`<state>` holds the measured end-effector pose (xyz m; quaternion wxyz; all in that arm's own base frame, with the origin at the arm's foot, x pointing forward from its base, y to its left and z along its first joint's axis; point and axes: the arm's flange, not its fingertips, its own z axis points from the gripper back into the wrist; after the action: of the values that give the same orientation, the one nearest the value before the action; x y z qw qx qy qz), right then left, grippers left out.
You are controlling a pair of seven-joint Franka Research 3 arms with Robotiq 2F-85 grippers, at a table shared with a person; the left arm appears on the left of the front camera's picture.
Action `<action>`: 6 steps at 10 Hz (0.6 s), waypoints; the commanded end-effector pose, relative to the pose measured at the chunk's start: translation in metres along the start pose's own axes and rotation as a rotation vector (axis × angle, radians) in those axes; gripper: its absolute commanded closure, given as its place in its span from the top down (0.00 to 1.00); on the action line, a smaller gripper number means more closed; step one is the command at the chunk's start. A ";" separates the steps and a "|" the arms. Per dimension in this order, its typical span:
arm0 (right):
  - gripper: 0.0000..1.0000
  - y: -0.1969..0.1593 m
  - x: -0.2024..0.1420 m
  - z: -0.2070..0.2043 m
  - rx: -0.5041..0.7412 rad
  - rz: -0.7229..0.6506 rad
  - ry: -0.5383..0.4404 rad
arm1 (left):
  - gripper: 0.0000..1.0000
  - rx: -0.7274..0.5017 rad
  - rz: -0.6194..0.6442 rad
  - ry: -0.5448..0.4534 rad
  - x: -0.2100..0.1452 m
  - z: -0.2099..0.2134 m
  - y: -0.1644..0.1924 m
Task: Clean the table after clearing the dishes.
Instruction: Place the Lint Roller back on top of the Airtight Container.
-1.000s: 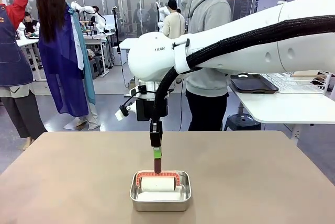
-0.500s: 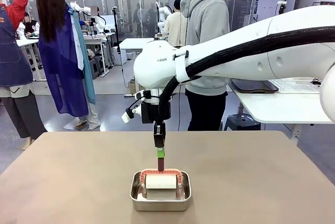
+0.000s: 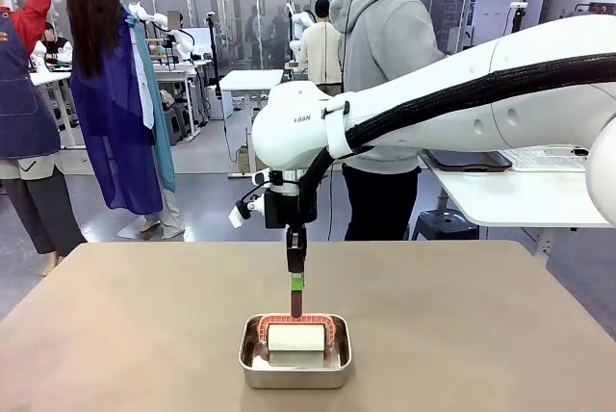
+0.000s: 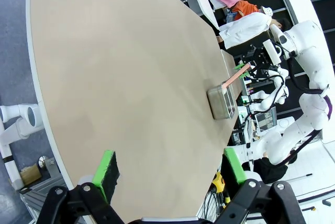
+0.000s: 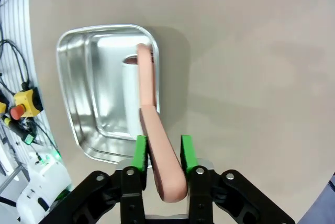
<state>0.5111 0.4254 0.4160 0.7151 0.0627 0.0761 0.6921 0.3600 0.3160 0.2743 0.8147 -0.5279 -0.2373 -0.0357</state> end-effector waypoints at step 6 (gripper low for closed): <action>0.97 -0.001 -0.015 0.010 -0.078 0.033 -0.031 | 1.00 0.006 0.004 0.013 -0.001 0.004 -0.004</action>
<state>0.5212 0.4191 0.4267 0.7142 0.0521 0.0504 0.6962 0.3600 0.3160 0.2743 0.8147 -0.5279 -0.2373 -0.0357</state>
